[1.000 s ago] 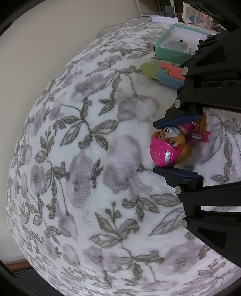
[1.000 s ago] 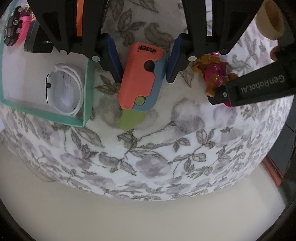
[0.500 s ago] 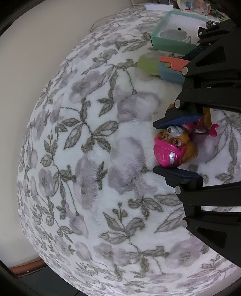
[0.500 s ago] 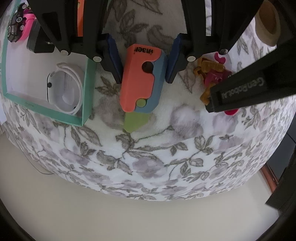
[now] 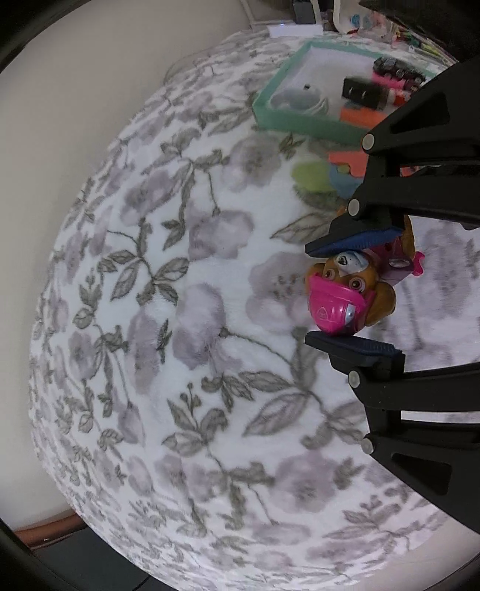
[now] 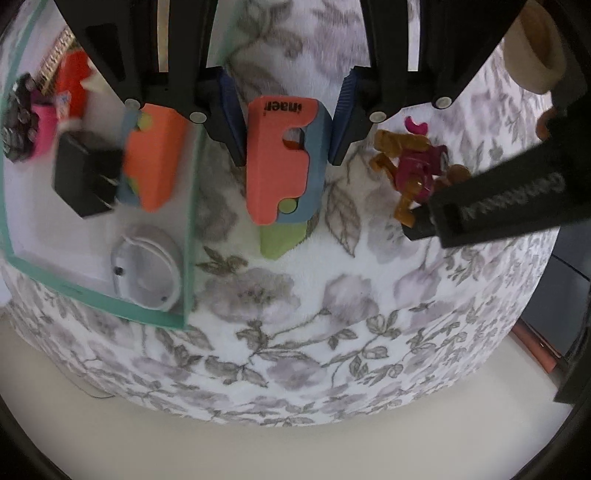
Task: Organize rigid objects
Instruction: 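Carry dog figure and orange-blue toy into the tray and open both tools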
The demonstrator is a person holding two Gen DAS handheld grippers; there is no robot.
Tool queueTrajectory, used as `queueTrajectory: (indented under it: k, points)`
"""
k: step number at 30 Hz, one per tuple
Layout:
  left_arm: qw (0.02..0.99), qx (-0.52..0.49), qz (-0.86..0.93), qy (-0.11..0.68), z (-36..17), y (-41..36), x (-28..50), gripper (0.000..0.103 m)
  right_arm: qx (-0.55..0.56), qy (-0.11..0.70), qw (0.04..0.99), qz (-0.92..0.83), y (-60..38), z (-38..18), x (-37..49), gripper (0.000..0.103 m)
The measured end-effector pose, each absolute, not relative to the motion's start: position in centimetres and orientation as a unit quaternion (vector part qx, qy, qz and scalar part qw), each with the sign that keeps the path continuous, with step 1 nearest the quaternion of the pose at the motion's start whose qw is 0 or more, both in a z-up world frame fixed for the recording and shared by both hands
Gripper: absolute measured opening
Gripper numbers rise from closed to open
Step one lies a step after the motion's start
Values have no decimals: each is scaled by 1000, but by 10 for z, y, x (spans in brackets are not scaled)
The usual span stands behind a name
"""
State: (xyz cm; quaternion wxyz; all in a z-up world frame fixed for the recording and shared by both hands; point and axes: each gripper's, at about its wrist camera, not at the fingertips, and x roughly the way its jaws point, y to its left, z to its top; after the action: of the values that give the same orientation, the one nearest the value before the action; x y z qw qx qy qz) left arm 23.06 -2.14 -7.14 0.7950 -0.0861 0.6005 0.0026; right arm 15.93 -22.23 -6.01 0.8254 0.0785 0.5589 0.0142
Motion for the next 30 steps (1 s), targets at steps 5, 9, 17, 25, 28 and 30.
queueTrajectory:
  k: [5, 9, 17, 25, 28, 30]
  points:
    - [808, -94, -2, 581, -41, -23, 208, 43, 91, 541, 836, 16, -229, -34, 134, 44]
    - [818, -103, -11, 566, -19, -24, 189, 43, 105, 531, 841, 19, -233, -18, 114, 38]
    - [828, -123, -17, 546, 4, -26, 152, 43, 108, 527, 843, 28, -237, -5, 84, 22]
    - [825, -150, -13, 545, 5, -22, 128, 43, 118, 522, 845, 26, -244, -2, 68, 22]
    - [826, -161, -12, 541, 8, -21, 120, 43, 120, 509, 852, 20, -248, 7, 62, 22]
    - [827, -168, -12, 536, 11, -21, 116, 43, 126, 499, 858, 15, -253, 15, 58, 22]
